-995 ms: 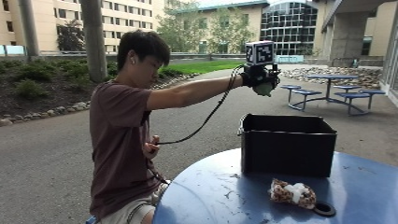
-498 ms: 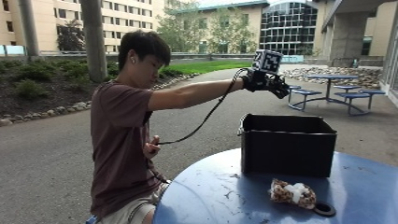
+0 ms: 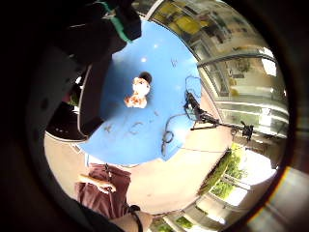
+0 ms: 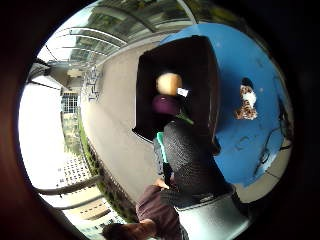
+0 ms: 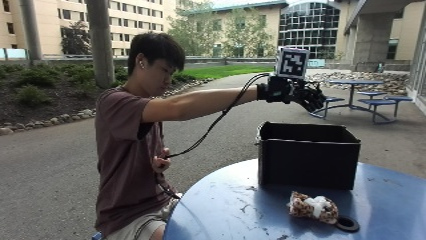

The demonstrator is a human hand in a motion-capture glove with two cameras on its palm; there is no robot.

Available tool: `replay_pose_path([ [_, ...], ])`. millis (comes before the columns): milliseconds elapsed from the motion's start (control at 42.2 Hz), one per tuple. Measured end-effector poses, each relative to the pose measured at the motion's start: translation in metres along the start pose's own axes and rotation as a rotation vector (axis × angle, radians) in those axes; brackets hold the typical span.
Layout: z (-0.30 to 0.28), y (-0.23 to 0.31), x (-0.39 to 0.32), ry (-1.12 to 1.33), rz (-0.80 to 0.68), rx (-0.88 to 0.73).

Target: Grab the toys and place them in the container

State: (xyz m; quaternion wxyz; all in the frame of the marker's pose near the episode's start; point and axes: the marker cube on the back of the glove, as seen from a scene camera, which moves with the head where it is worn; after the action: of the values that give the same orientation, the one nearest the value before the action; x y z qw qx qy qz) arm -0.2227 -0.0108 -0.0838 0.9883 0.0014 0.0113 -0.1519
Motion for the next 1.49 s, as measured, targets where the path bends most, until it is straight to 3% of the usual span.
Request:
replay_pose_path([
  [308,0.064,-0.011,0.115,0.070,0.284,-0.047],
  [427,0.100,-0.030,0.125,-0.044,0.354,-0.069],
  [664,0.232,-0.065,0.134,0.009,0.466,-0.218],
  [829,0.291,-0.073,0.122,-0.079,0.587,-0.132],
  [1066,0.292,-0.084,0.121,-0.108,0.551,-0.047],
  [1209,0.275,-0.082,0.126,-0.174,0.511,-0.089],
  [1375,0.221,-0.075,0.130,-0.256,0.483,-0.051],
  [1493,0.152,-0.062,0.123,-0.272,0.433,0.015],
])
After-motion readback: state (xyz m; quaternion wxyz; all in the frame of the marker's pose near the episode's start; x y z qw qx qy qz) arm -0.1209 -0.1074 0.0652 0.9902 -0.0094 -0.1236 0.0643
